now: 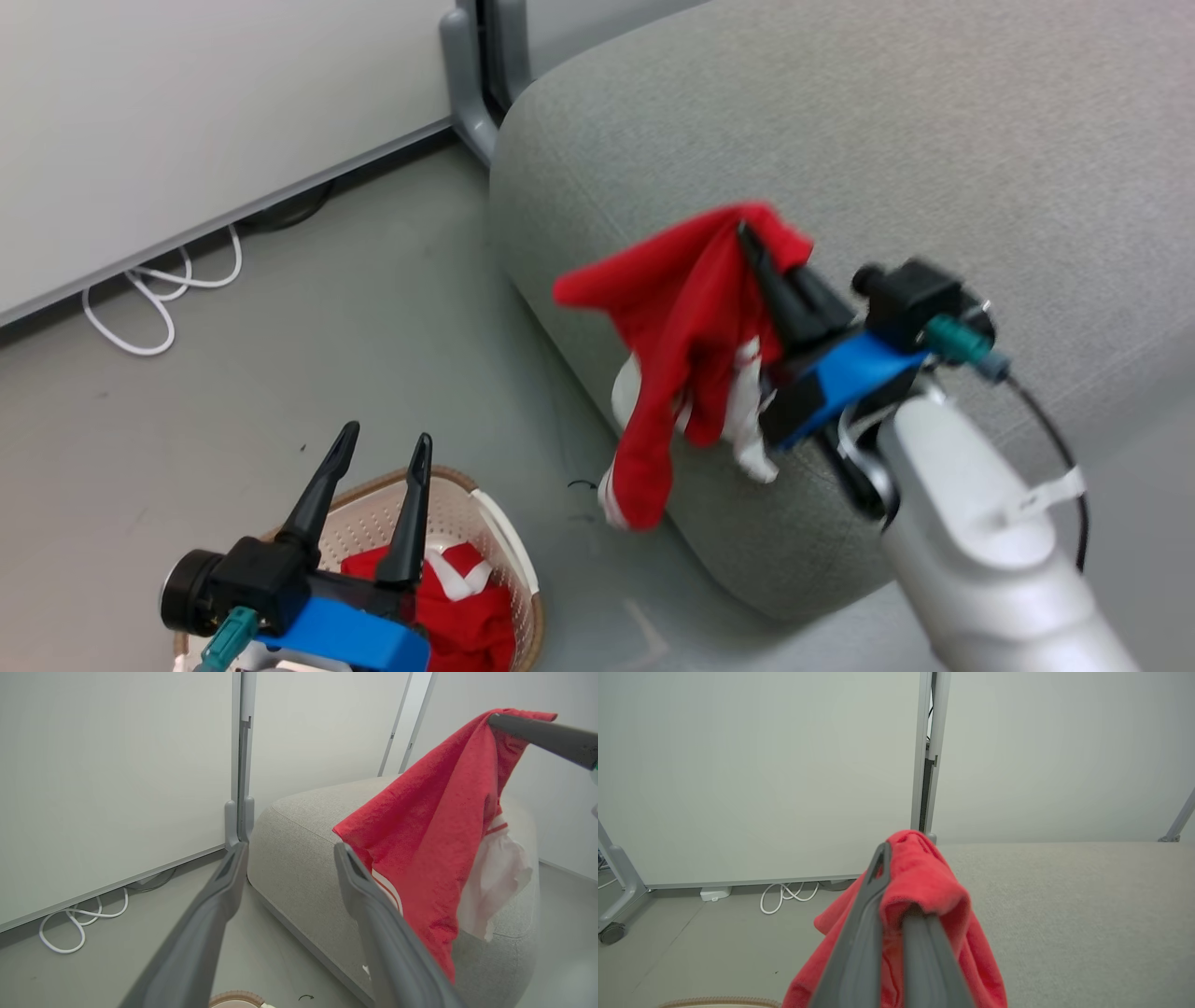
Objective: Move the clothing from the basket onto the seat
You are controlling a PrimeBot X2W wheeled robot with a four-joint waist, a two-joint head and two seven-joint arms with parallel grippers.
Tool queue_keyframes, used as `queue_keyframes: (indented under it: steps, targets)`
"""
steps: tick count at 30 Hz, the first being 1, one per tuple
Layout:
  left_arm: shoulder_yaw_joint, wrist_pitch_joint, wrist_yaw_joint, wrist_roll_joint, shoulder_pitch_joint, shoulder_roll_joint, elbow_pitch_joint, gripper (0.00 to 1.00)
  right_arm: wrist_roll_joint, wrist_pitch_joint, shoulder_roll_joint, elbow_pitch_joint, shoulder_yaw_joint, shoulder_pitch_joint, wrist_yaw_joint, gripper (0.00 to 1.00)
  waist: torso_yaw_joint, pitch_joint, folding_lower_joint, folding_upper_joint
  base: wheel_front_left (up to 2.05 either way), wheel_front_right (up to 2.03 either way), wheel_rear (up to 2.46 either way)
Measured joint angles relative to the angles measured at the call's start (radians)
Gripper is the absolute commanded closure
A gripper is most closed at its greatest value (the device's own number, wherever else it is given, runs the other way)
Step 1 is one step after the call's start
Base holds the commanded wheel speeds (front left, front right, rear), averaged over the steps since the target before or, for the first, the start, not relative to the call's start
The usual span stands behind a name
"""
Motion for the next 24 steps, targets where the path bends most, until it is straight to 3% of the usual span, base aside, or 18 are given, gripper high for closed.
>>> queue_keyframes:
  steps: [9, 16, 24]
  targets:
    - [-0.056, 0.000, 0.000, -0.006, -0.071, 0.040, -0.017, 0.00, -0.122, 0.030, -0.011, 0.022, -0.284, -0.253, 0.000, 1.00, 0.073, 0.085, 0.0001, 0.0000, 0.00, 0.00, 0.00]
    - [-0.091, 0.000, 0.000, -0.004, -0.151, 0.064, -0.049, 0.00, -0.155, 0.100, -0.119, -0.001, -0.552, -0.412, 0.000, 1.00, 0.156, 0.194, 0.0002, 0.0000, 0.00, 0.00, 0.00]
    - [-0.098, 0.000, 0.000, 0.009, -0.219, 0.092, -0.100, 0.00, -0.183, 0.169, -0.224, 0.008, -0.790, -0.513, 0.000, 1.00, 0.246, 0.355, 0.0003, 0.0000, 0.00, 0.00, 0.00]
